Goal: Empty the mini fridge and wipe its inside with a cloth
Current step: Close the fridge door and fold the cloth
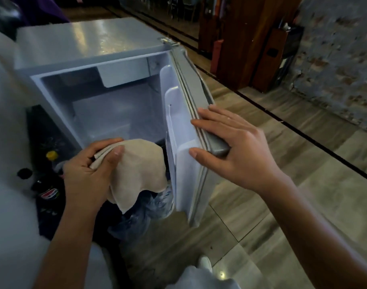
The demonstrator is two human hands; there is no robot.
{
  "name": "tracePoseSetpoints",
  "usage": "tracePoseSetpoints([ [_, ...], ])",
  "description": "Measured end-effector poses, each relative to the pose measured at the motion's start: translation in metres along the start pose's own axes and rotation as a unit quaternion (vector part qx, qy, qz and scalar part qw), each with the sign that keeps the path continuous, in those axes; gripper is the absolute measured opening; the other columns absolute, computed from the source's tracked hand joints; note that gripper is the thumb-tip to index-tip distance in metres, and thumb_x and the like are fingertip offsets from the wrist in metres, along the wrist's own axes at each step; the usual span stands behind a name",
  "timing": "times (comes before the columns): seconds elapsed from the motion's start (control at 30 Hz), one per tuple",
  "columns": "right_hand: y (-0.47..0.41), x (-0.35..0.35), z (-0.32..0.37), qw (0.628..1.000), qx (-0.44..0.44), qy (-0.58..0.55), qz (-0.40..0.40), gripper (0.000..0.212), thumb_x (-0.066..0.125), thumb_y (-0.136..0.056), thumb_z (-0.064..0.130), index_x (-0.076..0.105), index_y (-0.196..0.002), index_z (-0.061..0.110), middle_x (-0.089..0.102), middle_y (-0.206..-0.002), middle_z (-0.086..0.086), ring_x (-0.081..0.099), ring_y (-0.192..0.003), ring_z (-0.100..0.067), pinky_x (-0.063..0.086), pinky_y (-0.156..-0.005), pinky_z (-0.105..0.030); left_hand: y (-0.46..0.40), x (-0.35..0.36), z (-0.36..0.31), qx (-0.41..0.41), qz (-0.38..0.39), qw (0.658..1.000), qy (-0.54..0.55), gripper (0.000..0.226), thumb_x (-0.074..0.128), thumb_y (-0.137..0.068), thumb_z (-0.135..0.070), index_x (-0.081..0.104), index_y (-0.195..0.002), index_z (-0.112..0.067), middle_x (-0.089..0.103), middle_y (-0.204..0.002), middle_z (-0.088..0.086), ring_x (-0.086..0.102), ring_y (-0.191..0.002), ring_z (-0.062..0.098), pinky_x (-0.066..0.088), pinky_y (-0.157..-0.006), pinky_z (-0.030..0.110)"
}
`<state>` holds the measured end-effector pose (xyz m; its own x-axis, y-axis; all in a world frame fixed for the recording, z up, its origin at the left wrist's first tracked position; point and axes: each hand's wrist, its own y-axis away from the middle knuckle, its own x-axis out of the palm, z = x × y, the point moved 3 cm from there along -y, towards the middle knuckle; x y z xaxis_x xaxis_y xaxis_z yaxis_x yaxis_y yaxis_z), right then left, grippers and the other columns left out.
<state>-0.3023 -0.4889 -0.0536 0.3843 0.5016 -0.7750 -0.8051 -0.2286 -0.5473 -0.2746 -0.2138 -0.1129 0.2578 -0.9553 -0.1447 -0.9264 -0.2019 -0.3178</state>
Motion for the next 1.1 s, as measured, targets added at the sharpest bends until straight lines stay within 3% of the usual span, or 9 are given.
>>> tracePoseSetpoints([
  [0.1,-0.016,0.019,0.017,0.997,-0.043,-0.049,0.036,0.068,0.069,-0.082,0.062,0.059,-0.137,0.024,0.051,-0.148,0.005,0.031,-0.147,-0.009,0.031,-0.12,-0.038,0.0,-0.03,0.005,-0.003,-0.053,0.999,-0.011,0.018,0.068,-0.093,-0.022,0.074,-0.108,-0.013,0.076,-0.104,0.003,0.071,-0.097,0.009,0.057,-0.083,0.017],
  [0.17,-0.027,0.037,0.028,0.992,-0.072,-0.09,0.05,0.069,0.068,-0.083,0.06,0.057,-0.138,0.022,0.049,-0.15,0.003,0.027,-0.149,-0.011,0.026,-0.121,-0.043,0.001,-0.051,0.006,-0.009,-0.096,0.995,-0.015,0.016,0.067,-0.094,-0.023,0.074,-0.108,-0.021,0.075,-0.104,0.0,0.071,-0.098,0.011,0.056,-0.082,0.015],
  [0.23,-0.039,0.055,0.039,0.984,-0.106,-0.13,0.055,0.066,0.069,-0.084,0.054,0.057,-0.138,0.018,0.048,-0.151,0.0,0.025,-0.15,-0.016,0.022,-0.122,-0.048,0.005,-0.071,0.009,-0.015,-0.146,0.989,-0.029,0.016,0.067,-0.094,-0.025,0.074,-0.108,-0.025,0.075,-0.104,-0.002,0.071,-0.099,0.012,0.057,-0.082,0.017],
  [0.33,-0.058,0.084,0.053,0.976,-0.154,-0.145,0.042,0.059,0.069,-0.087,0.047,0.058,-0.137,0.018,0.049,-0.15,-0.002,0.027,-0.15,-0.021,0.02,-0.121,-0.051,0.012,-0.098,0.01,-0.008,-0.205,0.977,-0.055,0.023,0.067,-0.093,-0.03,0.074,-0.112,-0.02,0.075,-0.108,0.003,0.072,-0.102,0.018,0.059,-0.091,0.033],
  [0.43,-0.083,0.115,0.073,0.966,-0.2,-0.152,0.056,0.053,0.065,-0.093,0.042,0.055,-0.14,0.02,0.046,-0.153,-0.002,0.024,-0.151,-0.022,0.018,-0.122,-0.051,0.024,-0.124,0.006,0.001,-0.266,0.96,-0.089,0.022,0.066,-0.094,-0.029,0.073,-0.111,-0.017,0.074,-0.104,0.004,0.071,-0.096,0.012,0.059,-0.086,0.03],
  [0.63,-0.129,0.169,0.093,0.968,-0.238,-0.047,0.061,0.052,0.04,-0.104,0.044,0.035,-0.152,0.026,0.029,-0.162,0.0,0.013,-0.154,-0.023,0.009,-0.123,-0.051,0.033,-0.131,0.002,-0.011,-0.291,0.95,-0.111,0.017,0.068,-0.092,-0.02,0.073,-0.101,-0.033,0.072,-0.094,-0.016,0.066,-0.083,-0.008,0.052,-0.074,0.009],
  [0.77,-0.166,0.202,0.11,0.969,-0.237,0.025,0.071,0.06,0.03,-0.103,0.054,0.022,-0.156,0.028,0.022,-0.165,0.0,0.008,-0.154,-0.024,0.006,-0.124,-0.049,0.036,-0.141,0.001,-0.012,-0.303,0.945,-0.118,0.015,0.069,-0.091,-0.017,0.075,-0.104,-0.021,0.073,-0.089,-0.02,0.066,-0.083,-0.009,0.052,-0.075,0.007],
  [1.0,-0.214,0.242,0.122,0.97,-0.216,0.081,0.074,0.067,0.025,-0.101,0.058,0.012,-0.158,0.026,0.016,-0.166,-0.004,0.005,-0.154,-0.027,0.005,-0.124,-0.049,0.034,-0.149,-0.008,0.002,-0.281,0.951,-0.132,0.02,0.071,-0.091,-0.02,0.072,-0.095,-0.04,0.073,-0.089,-0.03,0.068,-0.084,-0.006,0.052,-0.075,0.009],
  [1.1,-0.232,0.252,0.122,0.97,-0.215,0.084,0.078,0.066,0.027,-0.1,0.057,0.014,-0.158,0.026,0.018,-0.166,-0.005,0.007,-0.154,-0.028,0.004,-0.125,-0.048,0.034,-0.148,-0.007,-0.003,-0.284,0.952,-0.119,0.02,0.071,-0.09,-0.017,0.073,-0.096,-0.036,0.073,-0.088,-0.031,0.068,-0.083,-0.009,0.052,-0.074,0.008],
])
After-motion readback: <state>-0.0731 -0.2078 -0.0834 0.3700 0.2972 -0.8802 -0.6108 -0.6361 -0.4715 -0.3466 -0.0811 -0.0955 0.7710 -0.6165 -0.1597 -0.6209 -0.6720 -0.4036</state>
